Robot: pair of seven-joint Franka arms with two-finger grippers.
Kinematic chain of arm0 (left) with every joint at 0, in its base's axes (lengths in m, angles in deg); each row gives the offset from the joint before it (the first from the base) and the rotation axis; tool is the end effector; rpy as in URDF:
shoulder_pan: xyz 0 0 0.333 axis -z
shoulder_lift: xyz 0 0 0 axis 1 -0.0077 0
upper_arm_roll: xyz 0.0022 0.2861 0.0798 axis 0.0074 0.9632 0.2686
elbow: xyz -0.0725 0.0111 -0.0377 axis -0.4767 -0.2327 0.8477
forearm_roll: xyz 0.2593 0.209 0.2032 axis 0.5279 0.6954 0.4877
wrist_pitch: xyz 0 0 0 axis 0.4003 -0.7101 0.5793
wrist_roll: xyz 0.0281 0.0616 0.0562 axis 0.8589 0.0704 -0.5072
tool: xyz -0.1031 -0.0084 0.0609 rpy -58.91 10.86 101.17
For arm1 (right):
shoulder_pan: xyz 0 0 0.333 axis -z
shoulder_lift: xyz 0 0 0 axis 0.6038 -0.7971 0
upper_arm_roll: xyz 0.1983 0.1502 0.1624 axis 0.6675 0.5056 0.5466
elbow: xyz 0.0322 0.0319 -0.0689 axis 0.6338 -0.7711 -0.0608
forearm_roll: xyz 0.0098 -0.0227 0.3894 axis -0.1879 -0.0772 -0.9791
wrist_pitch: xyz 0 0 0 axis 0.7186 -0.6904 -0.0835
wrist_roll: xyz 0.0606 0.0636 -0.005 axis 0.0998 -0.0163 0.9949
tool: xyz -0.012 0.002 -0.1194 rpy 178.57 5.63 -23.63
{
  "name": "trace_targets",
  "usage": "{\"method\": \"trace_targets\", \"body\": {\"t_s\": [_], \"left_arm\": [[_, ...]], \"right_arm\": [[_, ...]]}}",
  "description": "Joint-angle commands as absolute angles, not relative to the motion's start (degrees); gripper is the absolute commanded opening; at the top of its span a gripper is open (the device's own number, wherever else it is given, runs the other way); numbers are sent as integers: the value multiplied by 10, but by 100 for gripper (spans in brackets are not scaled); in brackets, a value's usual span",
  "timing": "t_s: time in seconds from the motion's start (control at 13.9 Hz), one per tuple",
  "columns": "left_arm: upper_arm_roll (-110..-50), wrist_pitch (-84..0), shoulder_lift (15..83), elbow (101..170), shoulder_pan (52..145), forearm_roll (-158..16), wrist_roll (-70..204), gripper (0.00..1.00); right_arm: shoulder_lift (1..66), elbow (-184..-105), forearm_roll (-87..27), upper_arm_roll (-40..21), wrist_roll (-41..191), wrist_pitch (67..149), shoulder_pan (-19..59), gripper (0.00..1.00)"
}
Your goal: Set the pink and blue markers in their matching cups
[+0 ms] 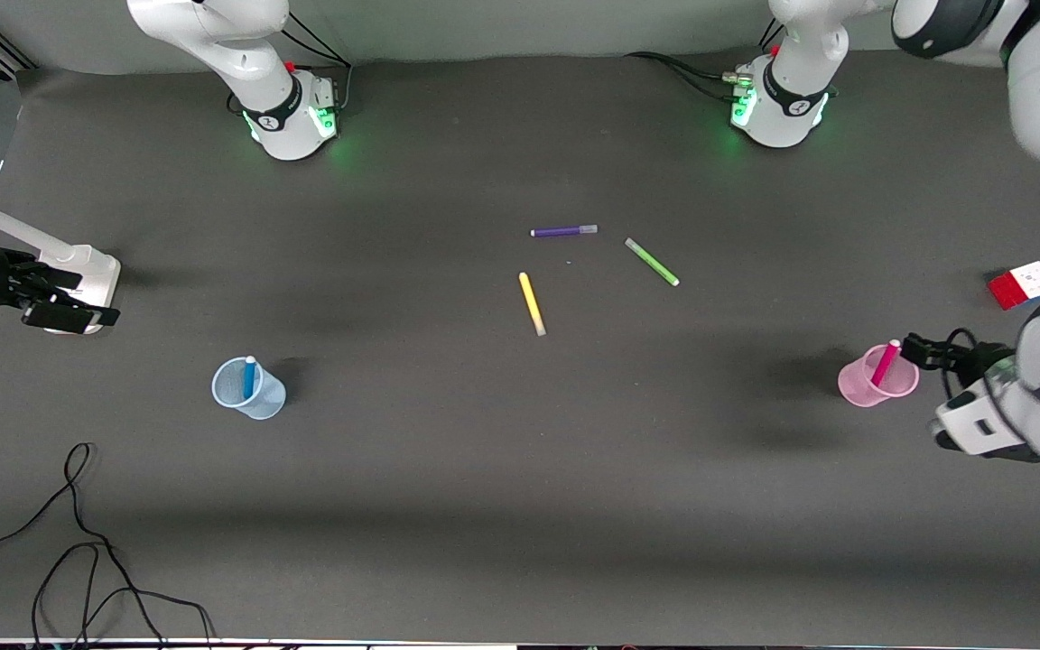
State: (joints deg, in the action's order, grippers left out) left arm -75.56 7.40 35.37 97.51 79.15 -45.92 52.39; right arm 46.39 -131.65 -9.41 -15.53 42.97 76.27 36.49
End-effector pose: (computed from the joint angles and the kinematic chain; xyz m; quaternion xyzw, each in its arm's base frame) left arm 0.6519 0.0438 0.3857 -0.9577 0.0756 0.2729 0.0506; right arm 0.5804 -0.0645 0.5179 -0.9336 0.3182 0.1254 0.1070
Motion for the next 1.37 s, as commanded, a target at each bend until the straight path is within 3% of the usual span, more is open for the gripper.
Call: {"method": "trace_targets", "body": {"t_s": [0.0, 0.43, 0.65, 0.79, 1.01, 1.29], "left_arm": [[-753, 64, 437, 1013, 788, -498, 531, 100], [-752, -88, 627, 1208, 760, -558, 566, 100], [-750, -118, 670, 1245, 781, -578, 591, 100], [-713, -153, 708, 1291, 826, -590, 614, 100], [-659, -152, 724, 1308, 887, -602, 607, 100], [-625, -145, 725, 1300, 914, -605, 581, 100]], "right_arm": [[455, -1296, -79, -152, 427, 764, 364, 100], [476, -1301, -13, -94, 529, 766, 362, 100], [533, -1349, -13, -93, 640, 776, 362, 100], [582, -1400, 8, -72, 668, 812, 363, 100], [593, -1396, 60, -12, 669, 829, 392, 100], [550, -1353, 60, -22, 669, 833, 343, 100]]}}
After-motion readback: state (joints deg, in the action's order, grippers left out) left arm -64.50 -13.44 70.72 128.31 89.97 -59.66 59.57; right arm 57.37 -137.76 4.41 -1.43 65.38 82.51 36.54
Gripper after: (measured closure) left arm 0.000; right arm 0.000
